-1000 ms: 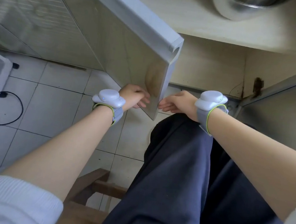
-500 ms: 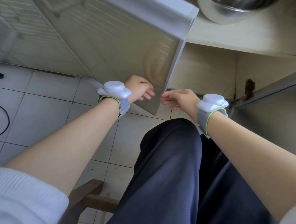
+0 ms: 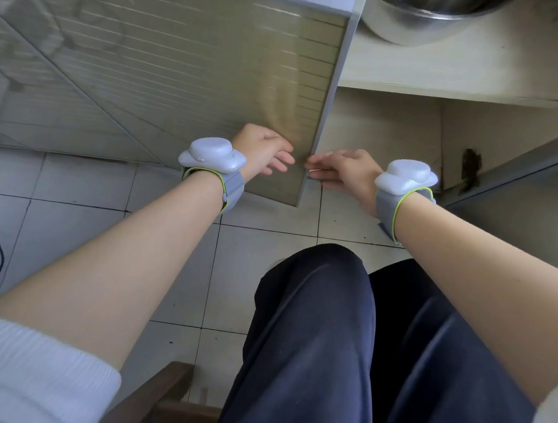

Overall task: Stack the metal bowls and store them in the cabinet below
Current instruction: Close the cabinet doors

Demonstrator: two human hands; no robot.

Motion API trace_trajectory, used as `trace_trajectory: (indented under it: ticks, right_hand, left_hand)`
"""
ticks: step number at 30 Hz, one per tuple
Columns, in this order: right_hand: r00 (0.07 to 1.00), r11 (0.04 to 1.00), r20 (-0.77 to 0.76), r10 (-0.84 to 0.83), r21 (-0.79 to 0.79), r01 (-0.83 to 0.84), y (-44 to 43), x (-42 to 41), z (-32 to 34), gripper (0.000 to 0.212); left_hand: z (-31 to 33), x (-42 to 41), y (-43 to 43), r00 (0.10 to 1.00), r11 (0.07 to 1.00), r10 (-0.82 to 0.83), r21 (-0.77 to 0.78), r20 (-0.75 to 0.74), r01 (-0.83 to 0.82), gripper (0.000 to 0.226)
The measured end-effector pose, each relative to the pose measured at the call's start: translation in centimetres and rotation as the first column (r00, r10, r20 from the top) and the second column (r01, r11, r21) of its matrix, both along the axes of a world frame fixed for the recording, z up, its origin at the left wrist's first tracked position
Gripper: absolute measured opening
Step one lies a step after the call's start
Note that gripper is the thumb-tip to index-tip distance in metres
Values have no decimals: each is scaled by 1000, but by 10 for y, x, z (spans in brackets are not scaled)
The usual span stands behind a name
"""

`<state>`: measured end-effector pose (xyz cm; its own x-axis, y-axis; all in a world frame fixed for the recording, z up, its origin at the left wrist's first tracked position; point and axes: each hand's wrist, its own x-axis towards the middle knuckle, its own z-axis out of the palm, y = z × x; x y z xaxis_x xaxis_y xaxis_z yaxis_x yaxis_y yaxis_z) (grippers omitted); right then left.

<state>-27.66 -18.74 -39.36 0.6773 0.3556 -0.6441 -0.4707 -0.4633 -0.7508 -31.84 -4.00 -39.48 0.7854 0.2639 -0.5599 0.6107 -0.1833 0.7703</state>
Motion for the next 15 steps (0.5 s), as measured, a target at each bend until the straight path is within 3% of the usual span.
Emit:
trace_trajectory:
  ticks: [15]
  right_hand:
    - [996, 995, 19, -91, 51, 90, 15, 40, 2, 34]
  left_hand:
    - [2, 48, 6, 999, 999, 27, 26, 33, -28, 24]
